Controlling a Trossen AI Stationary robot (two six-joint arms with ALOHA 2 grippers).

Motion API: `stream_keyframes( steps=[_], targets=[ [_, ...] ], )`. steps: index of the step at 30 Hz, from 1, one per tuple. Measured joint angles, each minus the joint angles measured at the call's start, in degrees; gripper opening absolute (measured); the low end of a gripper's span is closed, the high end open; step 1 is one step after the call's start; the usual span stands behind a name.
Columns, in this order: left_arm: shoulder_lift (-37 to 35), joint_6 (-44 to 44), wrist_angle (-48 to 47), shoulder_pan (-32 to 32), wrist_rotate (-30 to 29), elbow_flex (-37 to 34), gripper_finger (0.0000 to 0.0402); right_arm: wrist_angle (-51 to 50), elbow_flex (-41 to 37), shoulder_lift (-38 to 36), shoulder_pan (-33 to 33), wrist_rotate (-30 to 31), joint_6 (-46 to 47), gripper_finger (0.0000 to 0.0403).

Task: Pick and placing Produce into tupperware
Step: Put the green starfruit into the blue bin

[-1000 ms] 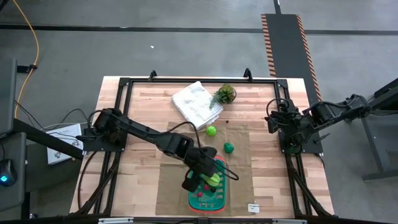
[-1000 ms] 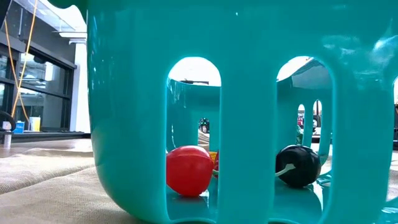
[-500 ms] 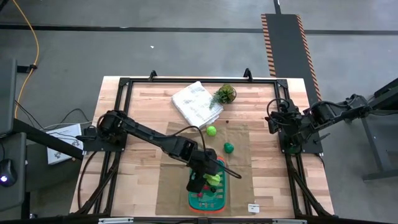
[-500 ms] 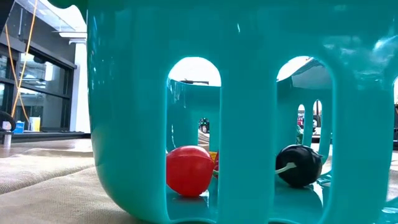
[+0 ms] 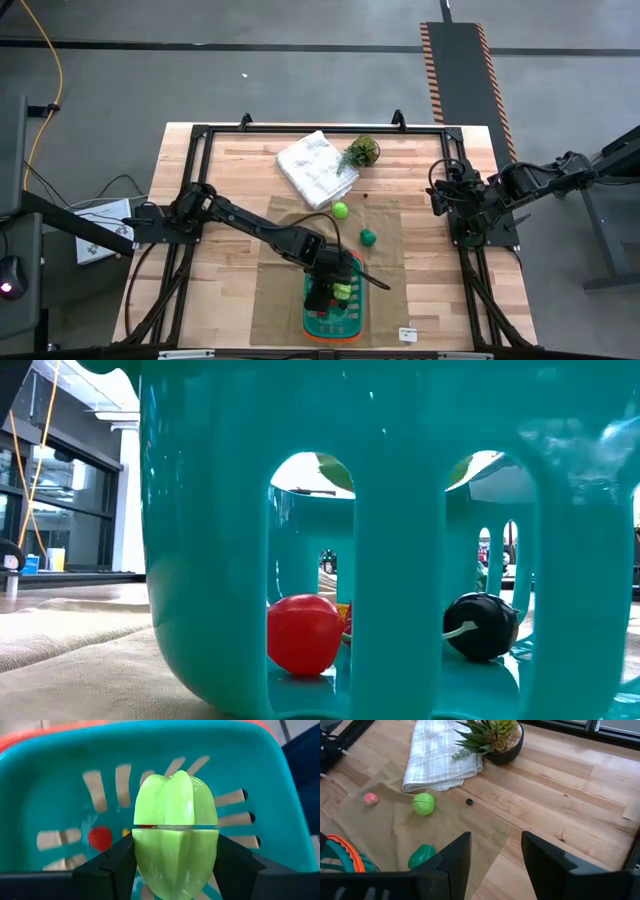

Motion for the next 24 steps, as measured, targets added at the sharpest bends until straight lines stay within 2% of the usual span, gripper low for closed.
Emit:
stream_keyframes(
  steps=[3, 8, 14, 17, 24],
  targets=[
    [0.3, -0.2, -1.5, 0.0, 0.0, -0.1, 0.0202, 0.0, 0.0, 0.0, 0.0, 0.0, -0.3, 0.0165],
    [1.6, -0.1, -2.5, 0.0, 0.0, -0.2, 0.0227, 0.0, 0.0, 0.0, 0.0, 0.0, -0.4, 0.0165],
    [2.4, -0.1, -2.1, 0.0, 0.2, -0.1, 0.0201, 0.1, 0.0, 0.0, 0.0, 0.0, -0.4, 0.0165],
    [2.3, -0.1, -1.7, 0.0, 0.2, 0.0, 0.0201, 0.0, 0.0, 0.0, 0.0, 0.0, -0.4, 0.0165],
    [2.4, -0.1, -1.8, 0.0, 0.1, 0.0, 0.0242, 0.1, 0.0, 0.0, 0.0, -0.4, -0.4, 0.0165]
  ],
)
